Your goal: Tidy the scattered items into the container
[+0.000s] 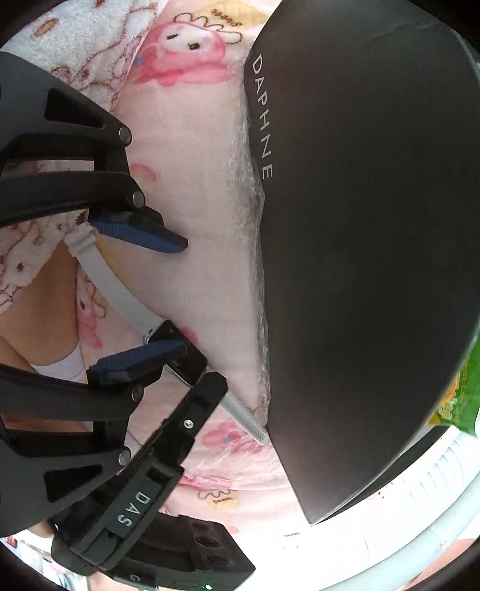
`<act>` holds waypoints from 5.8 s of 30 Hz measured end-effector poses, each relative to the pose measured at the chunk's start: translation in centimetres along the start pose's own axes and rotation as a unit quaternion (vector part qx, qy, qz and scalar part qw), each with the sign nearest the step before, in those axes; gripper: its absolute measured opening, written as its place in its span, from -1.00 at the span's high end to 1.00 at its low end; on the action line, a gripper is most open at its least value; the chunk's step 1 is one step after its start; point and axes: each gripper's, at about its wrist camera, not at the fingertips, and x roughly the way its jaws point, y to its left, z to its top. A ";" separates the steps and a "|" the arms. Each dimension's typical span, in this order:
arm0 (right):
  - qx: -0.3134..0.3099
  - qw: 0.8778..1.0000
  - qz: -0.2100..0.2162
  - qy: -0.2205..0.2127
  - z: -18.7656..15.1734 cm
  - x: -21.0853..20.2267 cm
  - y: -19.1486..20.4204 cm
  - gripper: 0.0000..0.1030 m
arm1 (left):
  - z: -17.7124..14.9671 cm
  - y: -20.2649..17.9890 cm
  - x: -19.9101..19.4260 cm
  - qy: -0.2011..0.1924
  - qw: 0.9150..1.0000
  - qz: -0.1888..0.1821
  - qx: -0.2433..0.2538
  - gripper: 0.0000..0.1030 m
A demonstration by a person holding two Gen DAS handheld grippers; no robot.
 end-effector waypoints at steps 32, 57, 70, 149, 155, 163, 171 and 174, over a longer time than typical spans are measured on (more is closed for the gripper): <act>0.026 0.999 0.012 -0.020 -3.5 0.6 0.4 0.76 | -1.7 -2.4 0.9 0.024 0.992 0.055 0.111 0.01; -0.028 0.994 0.085 -0.061 -3.7 -3.8 5.0 0.87 | -2.4 -1.3 -9.1 -0.093 0.982 0.061 0.152 0.89; -0.073 0.988 0.119 -0.063 4.4 -4.7 12.5 0.84 | 8.2 -3.0 -13.3 -0.128 0.978 0.074 0.144 0.83; -0.336 0.892 0.091 0.287 -10.1 28.3 40.1 0.56 | -1.6 42.7 -18.0 -0.252 0.916 -0.030 -0.311 0.36; -0.356 0.906 0.122 0.195 -8.2 17.5 39.8 0.61 | 0.0 33.1 -22.6 -0.277 0.943 -0.027 -0.180 0.60; -0.329 0.934 0.118 0.074 -3.7 3.4 34.2 0.61 | 2.8 17.4 -24.1 -0.263 0.964 -0.023 -0.031 0.60; -0.228 0.972 0.062 0.014 0.7 -3.8 22.3 0.61 | 5.0 4.8 -16.8 -0.176 0.982 -0.020 0.066 0.59; -0.199 0.979 0.039 0.013 1.7 -4.7 18.2 0.61 | 5.3 1.5 -13.4 -0.141 0.985 0.003 0.094 0.55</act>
